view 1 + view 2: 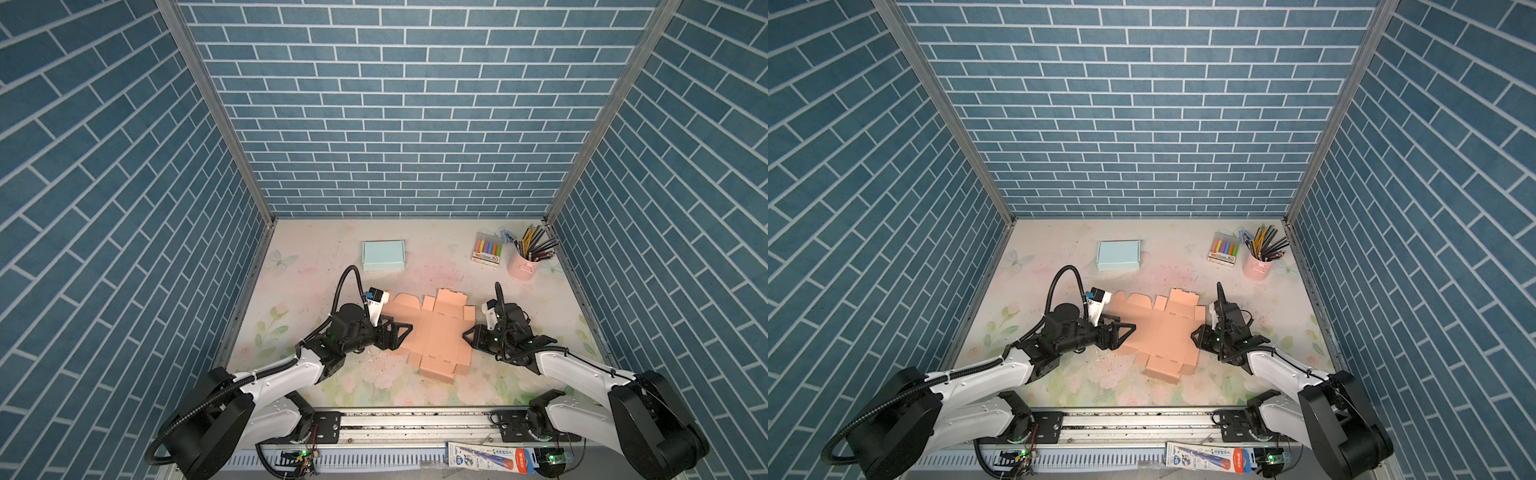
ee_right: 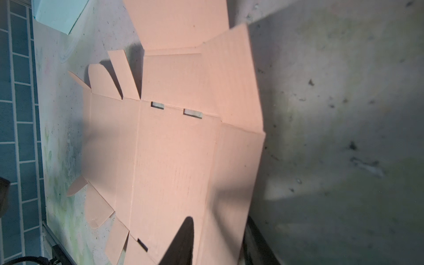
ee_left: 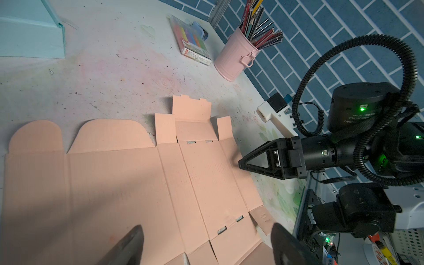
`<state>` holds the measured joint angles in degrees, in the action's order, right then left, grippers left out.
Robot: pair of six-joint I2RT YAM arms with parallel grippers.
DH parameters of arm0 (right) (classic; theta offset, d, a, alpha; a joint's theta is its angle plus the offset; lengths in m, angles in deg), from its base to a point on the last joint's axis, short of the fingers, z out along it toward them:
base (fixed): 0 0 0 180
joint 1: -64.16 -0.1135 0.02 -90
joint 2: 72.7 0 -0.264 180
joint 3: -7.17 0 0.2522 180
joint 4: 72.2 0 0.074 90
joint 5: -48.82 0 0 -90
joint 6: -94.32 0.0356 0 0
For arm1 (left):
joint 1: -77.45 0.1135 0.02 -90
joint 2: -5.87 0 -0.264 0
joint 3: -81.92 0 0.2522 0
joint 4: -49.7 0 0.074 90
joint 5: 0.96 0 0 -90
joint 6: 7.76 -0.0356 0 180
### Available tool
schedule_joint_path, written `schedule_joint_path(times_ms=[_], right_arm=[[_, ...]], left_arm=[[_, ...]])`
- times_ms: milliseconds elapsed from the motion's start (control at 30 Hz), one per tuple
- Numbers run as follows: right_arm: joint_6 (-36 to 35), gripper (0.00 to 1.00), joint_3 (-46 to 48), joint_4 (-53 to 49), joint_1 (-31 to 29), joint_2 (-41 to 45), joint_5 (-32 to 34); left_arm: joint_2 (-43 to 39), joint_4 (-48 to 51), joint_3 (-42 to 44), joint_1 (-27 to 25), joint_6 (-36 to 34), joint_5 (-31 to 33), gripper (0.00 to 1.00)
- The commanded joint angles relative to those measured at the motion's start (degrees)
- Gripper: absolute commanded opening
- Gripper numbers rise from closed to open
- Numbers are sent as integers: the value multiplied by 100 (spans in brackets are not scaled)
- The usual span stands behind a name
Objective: Fold the paper box
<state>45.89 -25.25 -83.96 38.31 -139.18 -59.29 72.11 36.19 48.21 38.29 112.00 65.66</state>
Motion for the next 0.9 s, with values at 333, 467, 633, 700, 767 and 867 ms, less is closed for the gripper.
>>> schedule_joint_path(times_ms=[333, 467, 633, 700, 767, 867], right_arm=[[-73, 26, 90, 547, 18, -272, -197], [-77, 21, 114, 679, 16, -331, -250], [-143, 14, 145, 665, 18, -249, -199], [-182, 12, 158, 644, 18, -184, -176], [-224, 10, 166, 644, 18, -111, -192], [-330, 8, 144, 618, 18, -79, -301]], left_arm=[[624, -207, -43, -74, 74, 100, 80], [646, -141, -104, -84, 76, 128, 80], [639, -44, -158, -97, 65, 163, 79], [636, -33, -159, -94, 74, 161, 79], [623, -5, -156, -95, 74, 180, 79], [579, 39, -137, -92, 83, 240, 79]])
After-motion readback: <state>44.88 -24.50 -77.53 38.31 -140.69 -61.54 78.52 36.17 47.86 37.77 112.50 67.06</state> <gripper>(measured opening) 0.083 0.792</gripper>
